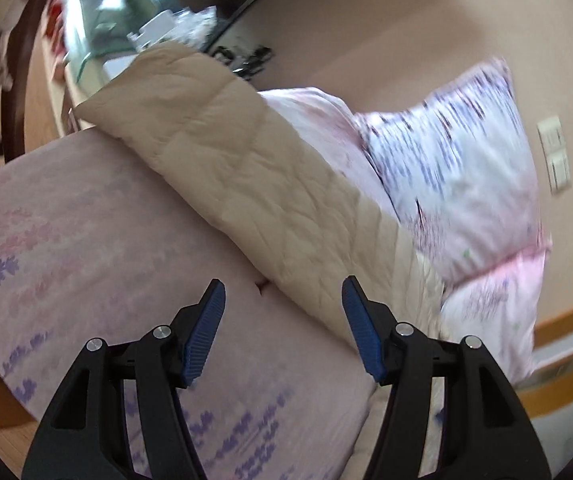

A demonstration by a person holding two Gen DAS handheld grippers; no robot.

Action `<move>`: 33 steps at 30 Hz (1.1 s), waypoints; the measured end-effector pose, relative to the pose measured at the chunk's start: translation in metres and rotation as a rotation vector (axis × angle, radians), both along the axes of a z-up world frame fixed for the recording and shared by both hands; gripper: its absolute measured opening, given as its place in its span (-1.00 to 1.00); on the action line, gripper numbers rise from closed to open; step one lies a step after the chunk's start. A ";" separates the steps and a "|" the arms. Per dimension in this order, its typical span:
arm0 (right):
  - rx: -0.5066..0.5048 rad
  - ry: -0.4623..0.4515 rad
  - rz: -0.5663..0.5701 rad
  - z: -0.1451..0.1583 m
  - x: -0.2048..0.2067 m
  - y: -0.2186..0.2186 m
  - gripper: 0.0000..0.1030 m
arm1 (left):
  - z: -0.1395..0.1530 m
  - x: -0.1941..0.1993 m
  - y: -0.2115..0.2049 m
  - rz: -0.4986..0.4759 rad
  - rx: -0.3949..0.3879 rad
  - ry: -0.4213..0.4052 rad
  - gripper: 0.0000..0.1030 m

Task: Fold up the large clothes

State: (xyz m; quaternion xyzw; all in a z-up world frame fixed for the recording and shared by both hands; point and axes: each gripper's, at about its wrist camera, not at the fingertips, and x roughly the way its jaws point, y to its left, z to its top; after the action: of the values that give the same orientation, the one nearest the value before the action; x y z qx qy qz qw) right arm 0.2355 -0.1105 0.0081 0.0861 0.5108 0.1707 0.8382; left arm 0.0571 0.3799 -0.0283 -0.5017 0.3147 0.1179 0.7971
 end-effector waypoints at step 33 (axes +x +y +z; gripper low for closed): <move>0.060 -0.073 -0.087 0.016 -0.017 -0.071 0.20 | 0.150 0.094 -0.142 -0.271 0.395 -0.261 -0.88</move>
State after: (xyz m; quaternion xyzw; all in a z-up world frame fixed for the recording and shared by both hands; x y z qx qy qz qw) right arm 0.2182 -0.1811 0.0237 0.1270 0.4703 0.1524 0.8599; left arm 0.1514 0.2380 0.1221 -0.3007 0.2444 0.0039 0.9218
